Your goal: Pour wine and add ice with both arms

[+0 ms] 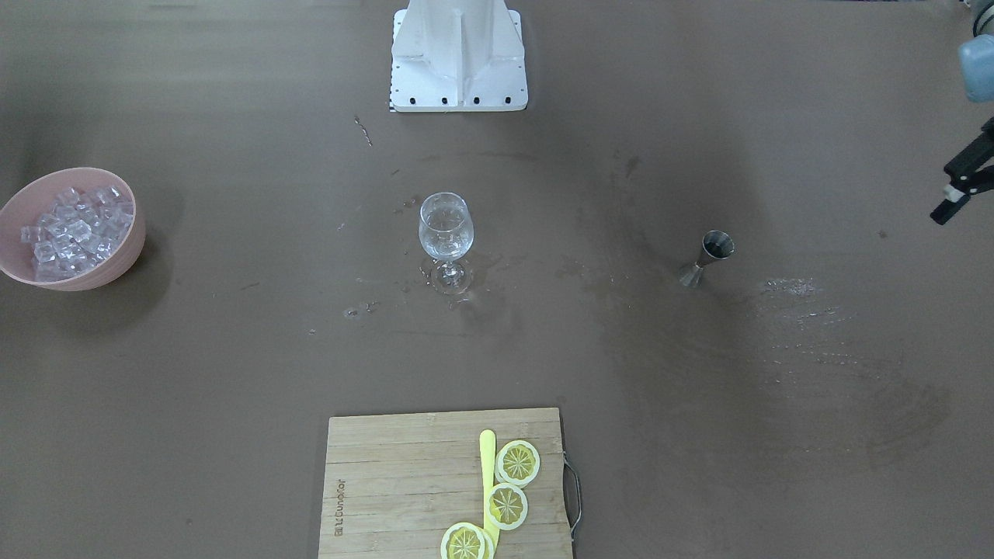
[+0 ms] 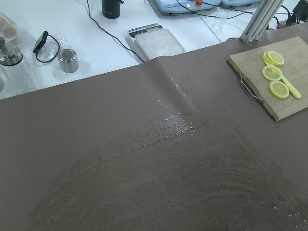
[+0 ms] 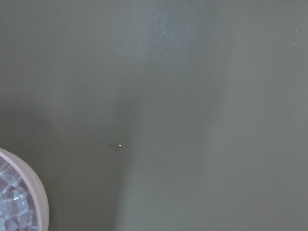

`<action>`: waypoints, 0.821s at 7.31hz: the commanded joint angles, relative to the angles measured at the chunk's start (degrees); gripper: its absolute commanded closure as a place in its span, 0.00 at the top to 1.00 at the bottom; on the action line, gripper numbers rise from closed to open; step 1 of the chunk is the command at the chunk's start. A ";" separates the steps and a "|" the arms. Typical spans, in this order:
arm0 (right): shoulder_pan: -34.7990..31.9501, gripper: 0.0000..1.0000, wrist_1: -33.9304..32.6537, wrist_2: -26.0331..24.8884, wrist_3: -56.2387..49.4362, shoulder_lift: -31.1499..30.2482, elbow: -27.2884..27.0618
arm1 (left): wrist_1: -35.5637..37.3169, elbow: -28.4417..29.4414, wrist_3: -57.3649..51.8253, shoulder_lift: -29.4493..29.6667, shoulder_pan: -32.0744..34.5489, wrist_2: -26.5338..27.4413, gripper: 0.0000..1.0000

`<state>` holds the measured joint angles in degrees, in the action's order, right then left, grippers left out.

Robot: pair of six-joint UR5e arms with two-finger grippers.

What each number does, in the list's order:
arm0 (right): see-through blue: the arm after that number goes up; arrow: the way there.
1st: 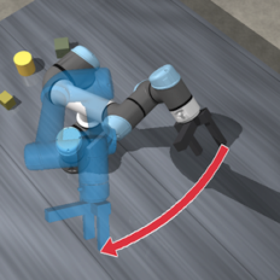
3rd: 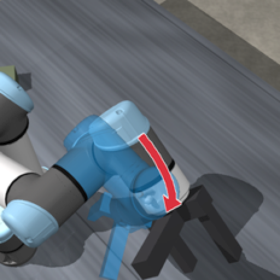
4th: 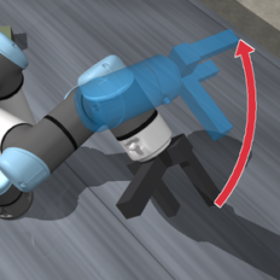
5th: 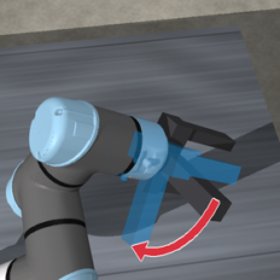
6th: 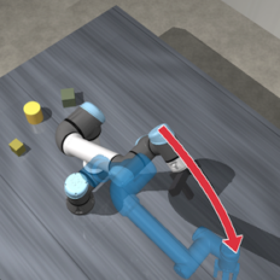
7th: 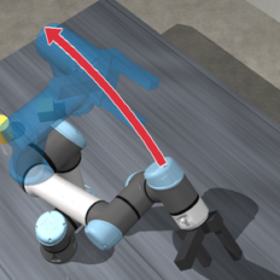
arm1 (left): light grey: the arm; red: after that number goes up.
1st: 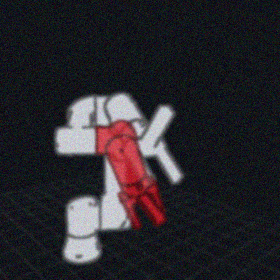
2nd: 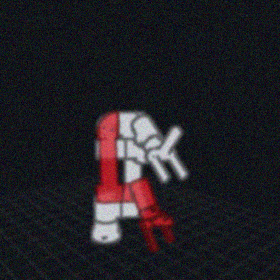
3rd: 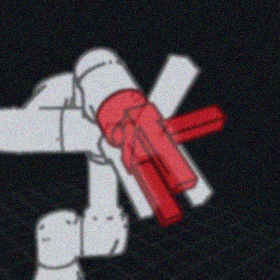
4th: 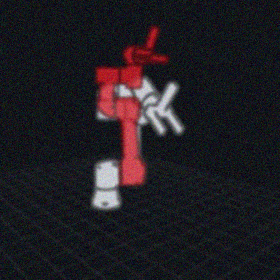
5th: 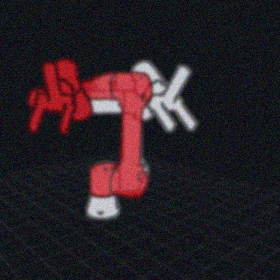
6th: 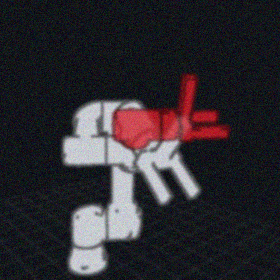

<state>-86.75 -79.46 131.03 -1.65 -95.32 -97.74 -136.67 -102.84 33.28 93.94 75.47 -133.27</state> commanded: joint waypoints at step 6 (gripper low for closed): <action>0.00 1.00 0.00 0.10 1.20 -0.04 -0.17 | -8.29 -18.53 21.37 -16.38 -31.32 44.01 0.99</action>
<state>-86.75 -79.45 131.06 -1.26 -95.36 -97.81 -139.68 -120.62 52.93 82.18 47.76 -95.23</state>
